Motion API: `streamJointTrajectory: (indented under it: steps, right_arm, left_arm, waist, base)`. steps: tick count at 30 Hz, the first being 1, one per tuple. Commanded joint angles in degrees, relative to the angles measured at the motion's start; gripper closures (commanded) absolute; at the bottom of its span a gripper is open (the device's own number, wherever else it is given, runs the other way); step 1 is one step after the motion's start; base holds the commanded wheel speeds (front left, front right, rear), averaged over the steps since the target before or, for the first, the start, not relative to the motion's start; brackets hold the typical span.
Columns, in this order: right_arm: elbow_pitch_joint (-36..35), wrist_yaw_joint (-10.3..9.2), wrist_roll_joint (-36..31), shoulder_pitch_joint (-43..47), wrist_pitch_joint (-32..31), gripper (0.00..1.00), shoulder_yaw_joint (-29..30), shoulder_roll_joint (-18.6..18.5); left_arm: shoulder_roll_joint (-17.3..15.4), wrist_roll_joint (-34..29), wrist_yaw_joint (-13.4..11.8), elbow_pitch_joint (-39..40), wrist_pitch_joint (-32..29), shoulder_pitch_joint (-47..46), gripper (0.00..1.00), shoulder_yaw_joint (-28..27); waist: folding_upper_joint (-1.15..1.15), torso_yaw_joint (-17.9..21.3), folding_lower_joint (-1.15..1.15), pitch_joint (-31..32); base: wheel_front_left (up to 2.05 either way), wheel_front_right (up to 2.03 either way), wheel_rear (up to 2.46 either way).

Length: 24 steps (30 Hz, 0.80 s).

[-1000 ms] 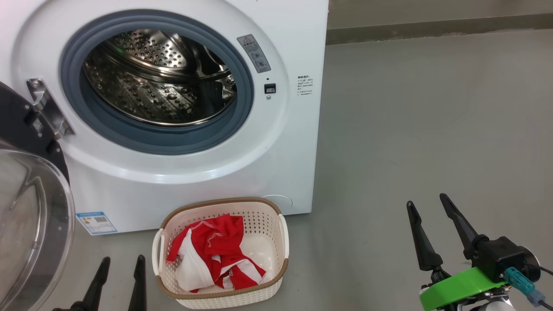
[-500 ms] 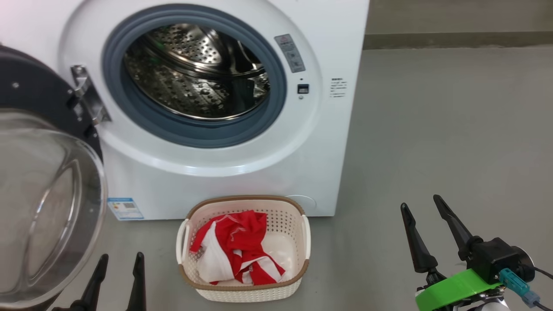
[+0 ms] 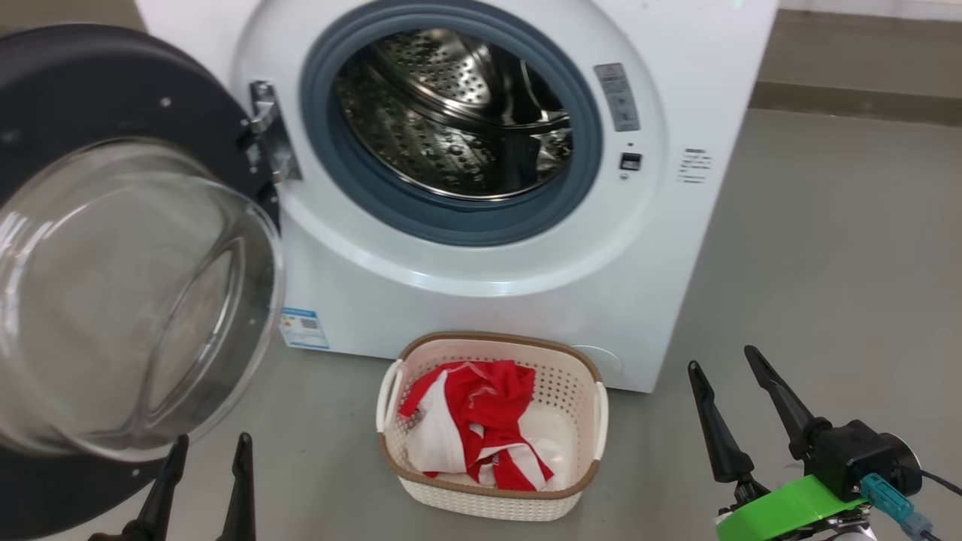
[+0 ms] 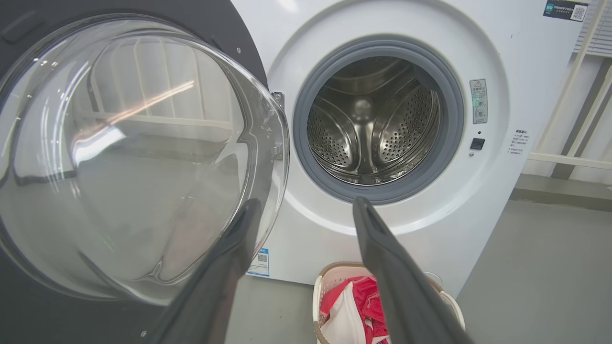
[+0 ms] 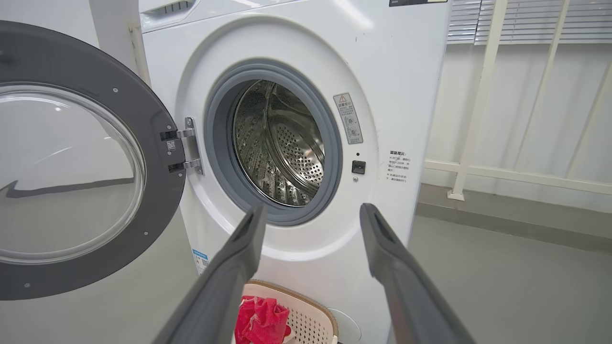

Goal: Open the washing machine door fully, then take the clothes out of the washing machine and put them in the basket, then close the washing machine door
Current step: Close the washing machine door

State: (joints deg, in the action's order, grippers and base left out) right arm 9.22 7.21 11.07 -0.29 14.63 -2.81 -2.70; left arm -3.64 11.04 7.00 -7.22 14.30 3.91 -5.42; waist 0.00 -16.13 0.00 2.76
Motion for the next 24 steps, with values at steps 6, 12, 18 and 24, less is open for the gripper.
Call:
streamJointTrajectory:
  steps: [6, 12, 18, 24]
  right_arm:
    - [-1.67, 0.28, 0.73, -1.12, 0.37, 0.0, -1.84, -0.29]
    - [-1.68, 0.28, 1.19, -0.69, 0.37, 0.0, -2.64, -0.23]
    - [-1.42, 0.28, 1.46, -1.04, 0.37, 0.0, -3.52, -0.2]
    - [-0.8, 0.28, 1.73, -2.37, 0.37, 0.0, -4.36, -0.19]
  left_arm:
    - [-0.76, -1.02, -0.47, 2.54, 0.7, 0.04, 0.0, -1.79]
    - [-1.05, -1.01, -1.02, 3.11, 0.7, 0.42, 0.0, -2.0]
    - [-1.26, -0.97, -2.21, 4.25, 0.7, 1.2, 0.0, -2.67]
    - [-1.05, -0.7, -3.25, 5.4, 0.7, 2.01, 0.0, -3.19]
  waist:
    - [0.0, -5.72, 0.0, 0.97]
    - [0.0, -8.61, 0.0, 1.78]
    - [0.0, -9.94, 0.0, 1.62]
    - [0.0, -10.55, 0.0, 0.98]
  base:
    - [0.0, 0.0, 0.0]
    - [0.0, 0.0, 0.0]
    - [0.0, 0.0, 0.0]
    - [0.0, 0.0, 0.0]
